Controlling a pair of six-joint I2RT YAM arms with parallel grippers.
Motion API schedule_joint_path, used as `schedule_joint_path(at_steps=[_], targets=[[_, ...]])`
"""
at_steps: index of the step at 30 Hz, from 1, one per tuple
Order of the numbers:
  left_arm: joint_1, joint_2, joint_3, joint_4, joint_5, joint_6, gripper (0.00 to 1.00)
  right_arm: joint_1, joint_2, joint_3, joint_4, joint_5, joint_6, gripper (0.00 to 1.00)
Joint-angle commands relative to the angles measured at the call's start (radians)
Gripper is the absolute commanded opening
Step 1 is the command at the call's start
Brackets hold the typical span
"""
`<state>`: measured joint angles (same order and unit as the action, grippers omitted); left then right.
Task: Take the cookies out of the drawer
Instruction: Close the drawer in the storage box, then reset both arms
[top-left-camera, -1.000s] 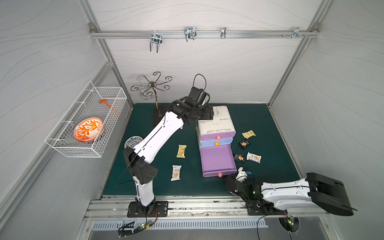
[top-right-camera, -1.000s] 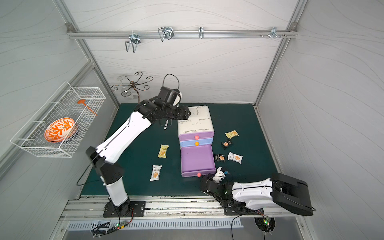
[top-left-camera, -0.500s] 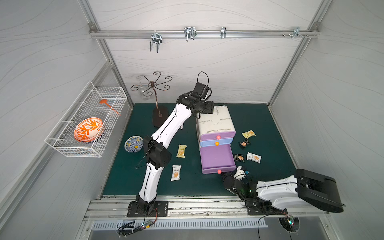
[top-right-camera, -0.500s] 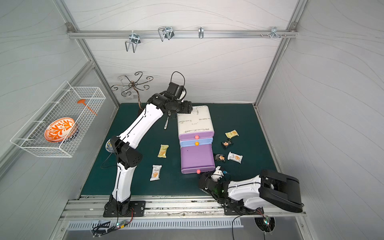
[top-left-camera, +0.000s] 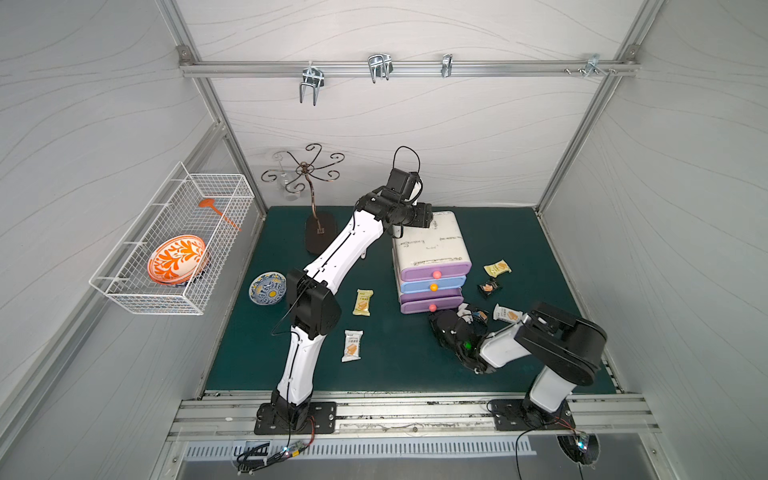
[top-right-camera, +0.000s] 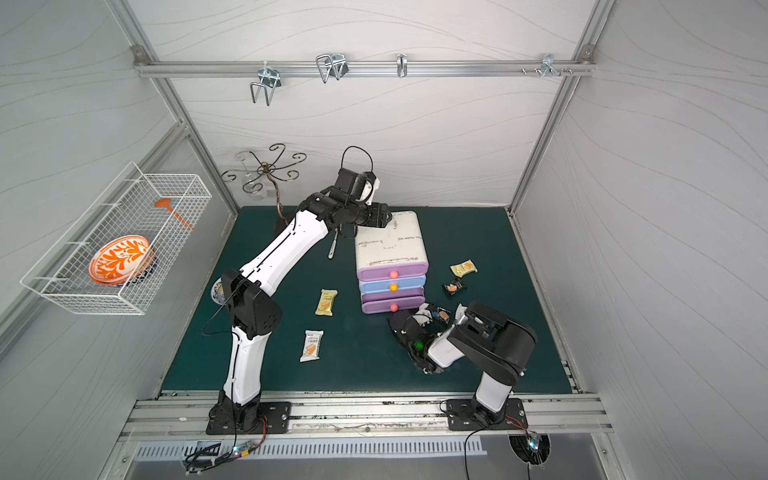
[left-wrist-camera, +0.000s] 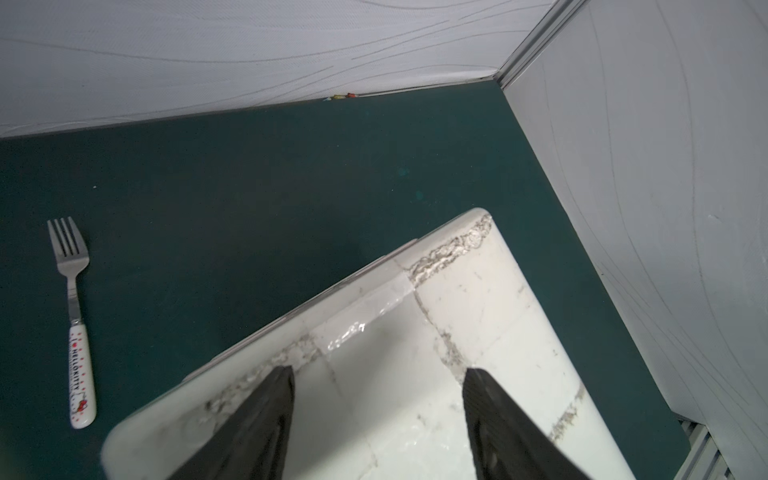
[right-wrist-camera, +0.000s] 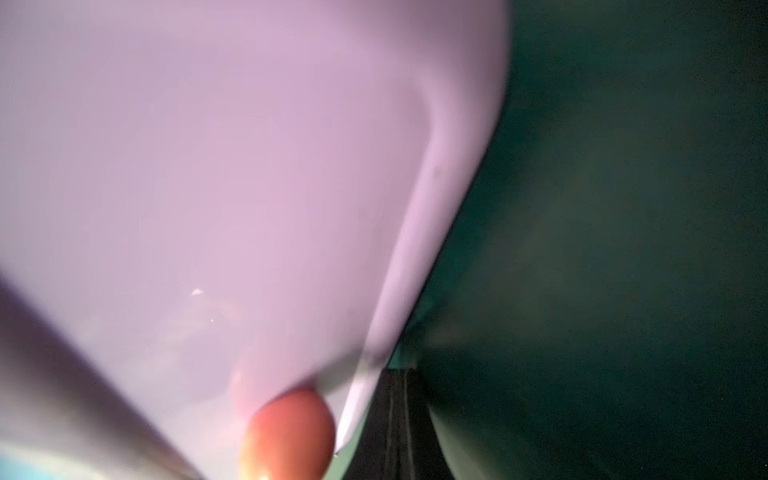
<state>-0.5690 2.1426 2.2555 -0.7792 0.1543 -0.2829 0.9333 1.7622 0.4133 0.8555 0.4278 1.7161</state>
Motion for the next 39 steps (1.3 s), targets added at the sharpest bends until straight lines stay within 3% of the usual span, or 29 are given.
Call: schedule_joint_path(at_steps=[1, 7, 12, 15, 19, 23, 26, 29, 31, 35, 39], targets=[[0.008, 0.062, -0.074, -0.139, 0.064, 0.001, 0.69, -0.045, 0.096, 0.051, -0.015, -0.087, -0.061, 0.00], [0.018, 0.067, -0.089, -0.135, 0.090, 0.008, 0.68, -0.096, 0.113, 0.130, -0.067, -0.119, -0.109, 0.00], [0.025, 0.050, -0.100, -0.116, 0.110, -0.014, 0.68, -0.062, 0.022, 0.105, -0.137, -0.145, -0.121, 0.00], [0.027, 0.025, -0.096, -0.102, 0.110, -0.039, 0.72, -0.009, -0.105, 0.064, -0.234, -0.156, -0.131, 0.00], [0.031, -0.034, -0.087, -0.067, 0.092, -0.094, 0.82, 0.047, -0.417, 0.040, -0.600, -0.156, -0.151, 0.06], [0.032, -0.112, -0.043, -0.061, 0.105, -0.158, 0.87, 0.048, -0.792, 0.167, -1.155, -0.116, -0.309, 0.26], [0.031, -0.245, -0.068, -0.054, 0.100, -0.207, 0.94, -0.045, -1.006, 0.273, -1.458, -0.147, -0.474, 0.55], [0.026, -0.450, -0.206, -0.019, 0.058, -0.222, 1.00, -0.203, -1.092, 0.356, -1.562, -0.251, -0.693, 0.71], [0.024, -0.608, -0.346, 0.002, 0.002, -0.214, 1.00, -0.312, -1.051, 0.437, -1.634, -0.305, -0.846, 0.98], [0.038, -0.936, -0.715, 0.033, -0.249, -0.182, 1.00, -0.526, -0.896, 0.563, -1.704, -0.311, -1.135, 0.99], [0.159, -1.165, -1.098, 0.111, -0.469, -0.145, 1.00, -0.744, -0.881, 0.514, -1.490, -0.355, -1.285, 0.99]])
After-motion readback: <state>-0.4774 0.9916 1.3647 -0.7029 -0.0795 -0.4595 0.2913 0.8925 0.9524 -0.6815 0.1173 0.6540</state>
